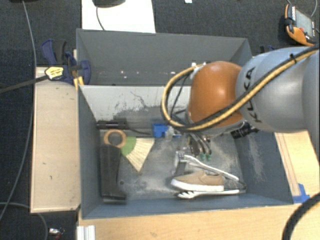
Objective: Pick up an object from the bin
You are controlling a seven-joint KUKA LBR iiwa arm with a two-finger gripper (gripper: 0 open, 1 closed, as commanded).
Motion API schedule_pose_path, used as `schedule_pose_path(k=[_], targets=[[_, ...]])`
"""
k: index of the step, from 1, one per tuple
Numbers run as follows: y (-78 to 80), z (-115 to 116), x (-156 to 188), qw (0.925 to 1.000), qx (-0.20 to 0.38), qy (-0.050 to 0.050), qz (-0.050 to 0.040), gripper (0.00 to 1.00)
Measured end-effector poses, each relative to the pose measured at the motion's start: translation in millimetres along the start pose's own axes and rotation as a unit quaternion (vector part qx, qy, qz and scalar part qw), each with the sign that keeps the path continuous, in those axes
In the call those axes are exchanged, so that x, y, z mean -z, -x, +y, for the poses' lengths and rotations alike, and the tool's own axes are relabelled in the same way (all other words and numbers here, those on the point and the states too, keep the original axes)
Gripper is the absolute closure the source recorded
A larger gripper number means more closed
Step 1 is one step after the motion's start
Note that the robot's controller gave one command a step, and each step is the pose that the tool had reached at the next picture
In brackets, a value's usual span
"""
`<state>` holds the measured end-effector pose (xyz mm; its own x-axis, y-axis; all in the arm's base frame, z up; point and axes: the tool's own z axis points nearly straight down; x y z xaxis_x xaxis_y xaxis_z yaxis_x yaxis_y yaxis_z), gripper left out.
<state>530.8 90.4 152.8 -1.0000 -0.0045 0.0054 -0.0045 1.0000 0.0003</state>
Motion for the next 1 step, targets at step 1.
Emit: schedule_pose_path(k=[1], targets=[[1.9, -0.5, 3.7, 1.0000, -0.002, 0.000, -0.0037, 0.00]])
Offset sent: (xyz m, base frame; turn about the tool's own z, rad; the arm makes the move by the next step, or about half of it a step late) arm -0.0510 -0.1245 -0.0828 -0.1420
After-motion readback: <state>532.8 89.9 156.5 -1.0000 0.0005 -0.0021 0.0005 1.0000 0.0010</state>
